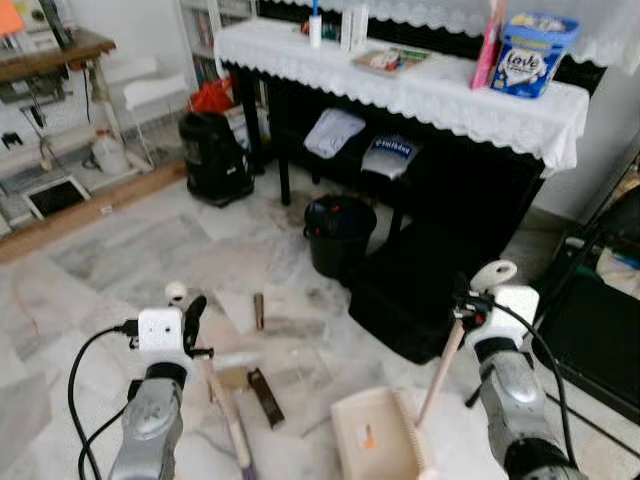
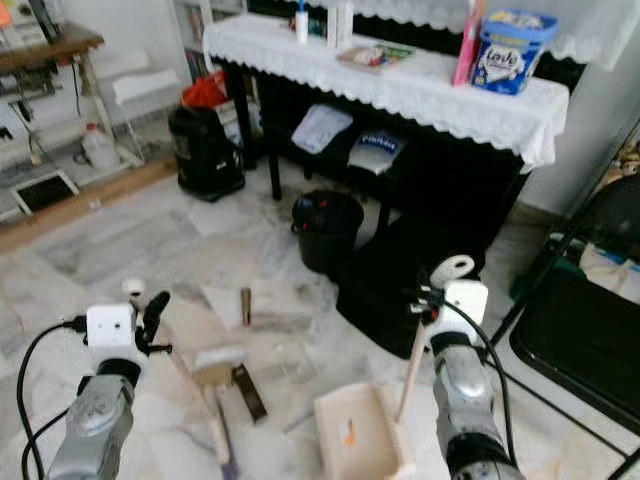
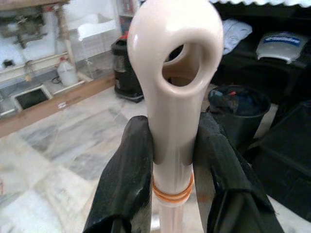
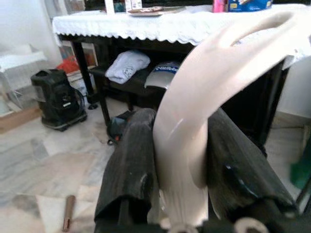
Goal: Sweep floor
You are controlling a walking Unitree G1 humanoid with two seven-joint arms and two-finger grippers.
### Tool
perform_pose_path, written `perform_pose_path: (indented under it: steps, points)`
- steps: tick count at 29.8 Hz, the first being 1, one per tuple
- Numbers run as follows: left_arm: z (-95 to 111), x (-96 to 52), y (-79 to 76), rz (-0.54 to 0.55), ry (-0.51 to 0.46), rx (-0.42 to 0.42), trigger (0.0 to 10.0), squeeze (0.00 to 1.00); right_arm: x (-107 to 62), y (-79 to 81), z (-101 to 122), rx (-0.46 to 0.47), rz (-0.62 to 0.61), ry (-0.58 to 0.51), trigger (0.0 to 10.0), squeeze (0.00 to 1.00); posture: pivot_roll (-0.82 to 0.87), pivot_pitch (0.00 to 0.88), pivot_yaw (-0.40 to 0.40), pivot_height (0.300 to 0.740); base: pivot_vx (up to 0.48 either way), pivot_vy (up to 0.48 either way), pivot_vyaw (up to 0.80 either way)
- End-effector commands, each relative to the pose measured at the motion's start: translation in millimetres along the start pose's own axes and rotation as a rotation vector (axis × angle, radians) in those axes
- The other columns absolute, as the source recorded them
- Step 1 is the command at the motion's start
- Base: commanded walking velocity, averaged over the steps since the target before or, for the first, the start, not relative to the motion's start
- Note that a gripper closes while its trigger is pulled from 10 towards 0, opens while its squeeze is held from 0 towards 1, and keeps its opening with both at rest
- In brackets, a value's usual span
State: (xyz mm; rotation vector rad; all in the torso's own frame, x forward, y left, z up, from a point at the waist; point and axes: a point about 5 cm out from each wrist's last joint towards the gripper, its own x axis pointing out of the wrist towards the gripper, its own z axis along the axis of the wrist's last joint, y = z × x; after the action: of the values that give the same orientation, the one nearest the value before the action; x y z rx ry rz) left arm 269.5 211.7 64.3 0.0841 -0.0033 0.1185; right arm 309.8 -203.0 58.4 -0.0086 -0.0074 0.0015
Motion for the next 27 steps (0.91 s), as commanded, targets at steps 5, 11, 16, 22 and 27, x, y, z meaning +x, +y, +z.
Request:
perform_pose_path:
  steps: [5, 11, 16, 22, 27]
  points:
    - [8.5, 4.5, -1.7, -0.010, -0.036, 0.006, 10.0, 0.00, 3.9, -3.2, 8.9, 0.013, -0.015, -0.042, 10.0, 0.00, -0.03, 0.000, 0.021, 0.740, 0.271, 0.000, 0.00]
    - [8.0, 4.1, -1.4, -0.012, -0.035, 0.010, 10.0, 0.00, 4.0, -2.4, 8.7, 0.016, -0.012, -0.042, 10.0, 0.00, -0.03, 0.000, 0.023, 0.740, 0.268, 0.000, 0.00]
    - [7.8, 3.6, -1.6, -0.018, -0.034, 0.022, 10.0, 0.00, 3.8, -1.4, 8.2, 0.020, -0.006, -0.040, 10.0, 0.00, -0.03, 0.000, 0.023, 0.740, 0.267, 0.000, 0.00]
    - [8.3, 3.7, -2.5, -0.021, -0.036, 0.020, 10.0, 0.00, 2.7, 0.0, 6.2, 0.024, 0.002, -0.033, 10.0, 0.00, -0.03, 0.000, 0.025, 0.740, 0.263, 0.000, 0.00]
    - [8.2, 3.3, -2.4, -0.022, -0.035, 0.021, 10.0, 0.00, 2.3, 0.1, 5.7, 0.026, 0.003, -0.031, 10.0, 0.00, -0.03, 0.000, 0.024, 0.740, 0.262, 0.000, 0.00]
